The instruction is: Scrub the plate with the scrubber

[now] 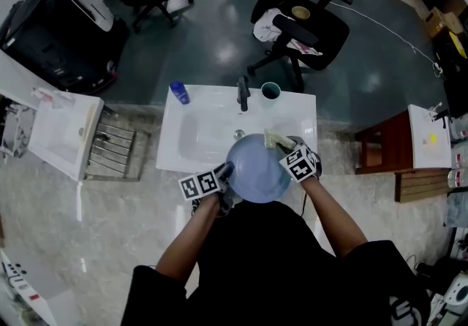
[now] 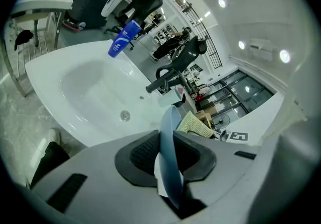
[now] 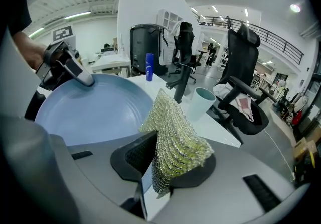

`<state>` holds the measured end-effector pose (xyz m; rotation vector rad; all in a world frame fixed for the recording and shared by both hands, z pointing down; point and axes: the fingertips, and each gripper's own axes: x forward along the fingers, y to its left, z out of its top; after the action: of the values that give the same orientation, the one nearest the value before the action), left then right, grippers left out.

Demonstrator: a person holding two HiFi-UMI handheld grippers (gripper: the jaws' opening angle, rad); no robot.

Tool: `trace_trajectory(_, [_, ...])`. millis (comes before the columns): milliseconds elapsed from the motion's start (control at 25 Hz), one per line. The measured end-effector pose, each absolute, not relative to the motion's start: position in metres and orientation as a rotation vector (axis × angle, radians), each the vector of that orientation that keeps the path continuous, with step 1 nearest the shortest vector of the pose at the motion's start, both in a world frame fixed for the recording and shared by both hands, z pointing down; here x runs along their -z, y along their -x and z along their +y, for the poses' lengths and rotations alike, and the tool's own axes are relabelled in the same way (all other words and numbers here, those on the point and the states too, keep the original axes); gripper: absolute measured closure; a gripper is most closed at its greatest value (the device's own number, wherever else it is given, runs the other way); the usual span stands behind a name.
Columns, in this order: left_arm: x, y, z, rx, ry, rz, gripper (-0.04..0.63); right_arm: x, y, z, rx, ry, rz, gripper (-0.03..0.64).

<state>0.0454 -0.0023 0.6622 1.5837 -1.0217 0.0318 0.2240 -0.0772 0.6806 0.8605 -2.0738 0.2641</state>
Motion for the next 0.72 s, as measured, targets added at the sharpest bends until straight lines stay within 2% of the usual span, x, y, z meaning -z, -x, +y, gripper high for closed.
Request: trace_trajectory(720, [-0.666,-0.038,-0.016,0.018,-1.555,-1.032,0.534,-0.686,-0.243,-0.068,-0.302,-0.806,-2.032,0.538])
